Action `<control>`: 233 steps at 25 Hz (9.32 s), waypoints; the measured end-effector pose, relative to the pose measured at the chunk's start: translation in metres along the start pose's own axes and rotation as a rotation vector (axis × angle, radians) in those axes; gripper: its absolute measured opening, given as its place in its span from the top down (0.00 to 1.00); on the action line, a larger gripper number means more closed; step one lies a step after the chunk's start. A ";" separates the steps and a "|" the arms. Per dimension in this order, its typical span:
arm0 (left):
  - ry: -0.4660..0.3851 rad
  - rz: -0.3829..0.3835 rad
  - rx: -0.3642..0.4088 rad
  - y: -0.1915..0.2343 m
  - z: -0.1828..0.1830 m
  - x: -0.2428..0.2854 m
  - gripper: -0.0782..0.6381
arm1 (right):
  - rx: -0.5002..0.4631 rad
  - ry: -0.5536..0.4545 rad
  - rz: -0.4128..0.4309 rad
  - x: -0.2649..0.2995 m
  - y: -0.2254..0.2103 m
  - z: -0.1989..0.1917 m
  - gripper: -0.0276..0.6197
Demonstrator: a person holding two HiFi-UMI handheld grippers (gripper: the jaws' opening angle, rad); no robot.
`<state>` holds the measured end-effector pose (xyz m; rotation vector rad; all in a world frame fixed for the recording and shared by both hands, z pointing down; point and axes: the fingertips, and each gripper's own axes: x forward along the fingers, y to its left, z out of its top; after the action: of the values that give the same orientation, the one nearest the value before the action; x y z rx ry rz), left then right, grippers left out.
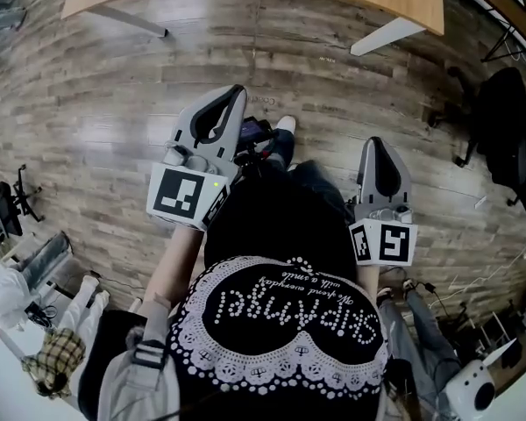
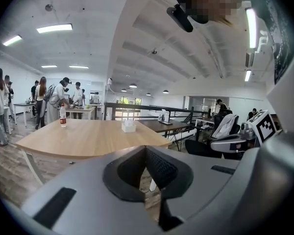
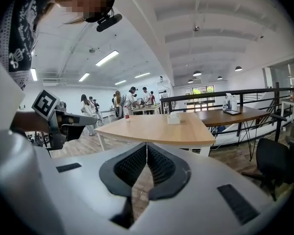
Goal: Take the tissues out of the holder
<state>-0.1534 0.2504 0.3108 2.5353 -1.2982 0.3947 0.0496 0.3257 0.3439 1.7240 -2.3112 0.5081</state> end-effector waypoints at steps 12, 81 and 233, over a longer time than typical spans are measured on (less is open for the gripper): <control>0.024 0.012 -0.034 0.017 0.007 0.038 0.88 | 0.008 0.060 0.021 0.031 -0.021 0.002 0.94; -0.013 -0.050 -0.042 0.108 0.100 0.229 0.88 | 0.003 -0.032 -0.087 0.217 -0.128 0.108 0.94; 0.011 0.154 -0.249 0.163 0.108 0.292 0.88 | -0.148 0.435 -0.141 0.597 -0.235 0.102 0.45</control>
<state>-0.1096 -0.0970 0.3327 2.2348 -1.4462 0.2592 0.1033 -0.3017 0.5049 1.5145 -1.8614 0.5987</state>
